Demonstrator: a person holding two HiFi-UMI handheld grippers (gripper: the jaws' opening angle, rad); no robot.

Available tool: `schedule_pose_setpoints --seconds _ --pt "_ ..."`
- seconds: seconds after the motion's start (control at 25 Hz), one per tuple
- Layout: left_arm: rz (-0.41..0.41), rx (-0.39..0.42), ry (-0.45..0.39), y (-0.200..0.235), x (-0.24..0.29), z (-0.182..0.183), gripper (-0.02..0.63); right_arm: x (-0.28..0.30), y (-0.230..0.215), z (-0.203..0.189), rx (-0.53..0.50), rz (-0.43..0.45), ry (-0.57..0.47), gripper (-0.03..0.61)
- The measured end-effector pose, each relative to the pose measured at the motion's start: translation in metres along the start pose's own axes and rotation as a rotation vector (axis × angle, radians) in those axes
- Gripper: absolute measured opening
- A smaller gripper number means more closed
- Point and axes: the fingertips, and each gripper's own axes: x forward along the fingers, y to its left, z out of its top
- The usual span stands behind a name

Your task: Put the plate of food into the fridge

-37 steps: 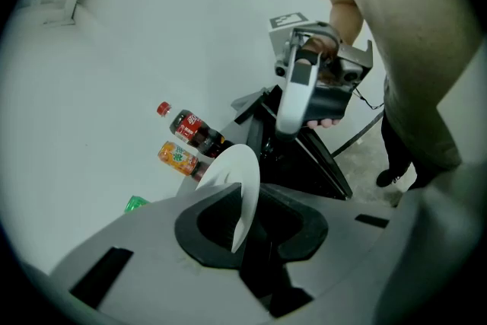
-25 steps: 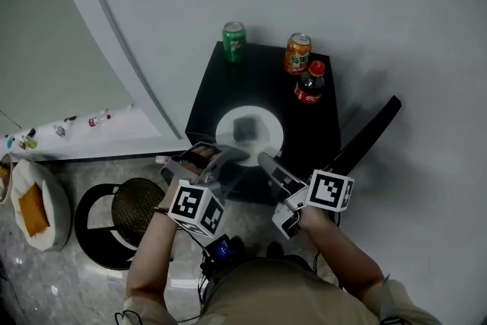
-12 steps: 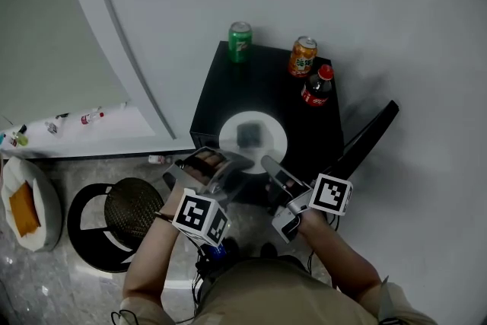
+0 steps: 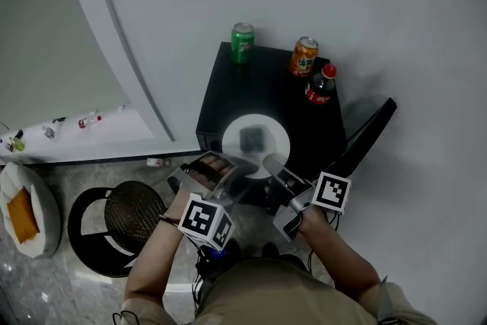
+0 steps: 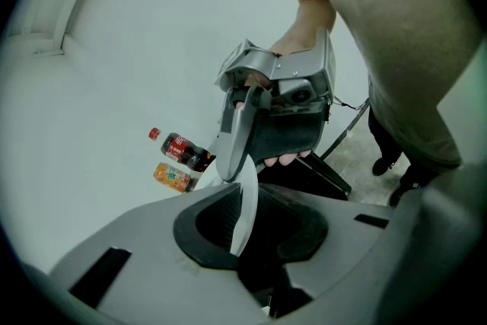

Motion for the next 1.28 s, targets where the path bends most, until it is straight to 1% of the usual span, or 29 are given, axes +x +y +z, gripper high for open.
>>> schedule_pose_setpoints --seconds 0.16,0.36,0.72,1.04,1.28 --pt "0.004 -0.02 -0.02 -0.008 -0.005 0.001 0.067 -0.003 0.001 -0.008 0.05 0.005 -0.011 0.048" --pt "0.01 -0.024 -0.04 -0.014 -0.013 0.002 0.069 -0.004 0.001 -0.019 0.129 0.015 -0.017 0.043" --pt "0.014 -0.034 -0.059 -0.029 -0.028 0.002 0.069 -0.009 0.001 -0.039 0.203 0.016 -0.033 0.038" --pt "0.031 -0.046 -0.068 -0.042 -0.039 0.001 0.071 -0.011 0.0 -0.057 0.221 0.021 -0.035 0.035" --pt "0.043 -0.051 -0.095 -0.047 -0.041 0.005 0.071 -0.017 0.0 -0.06 0.223 0.02 -0.043 0.037"
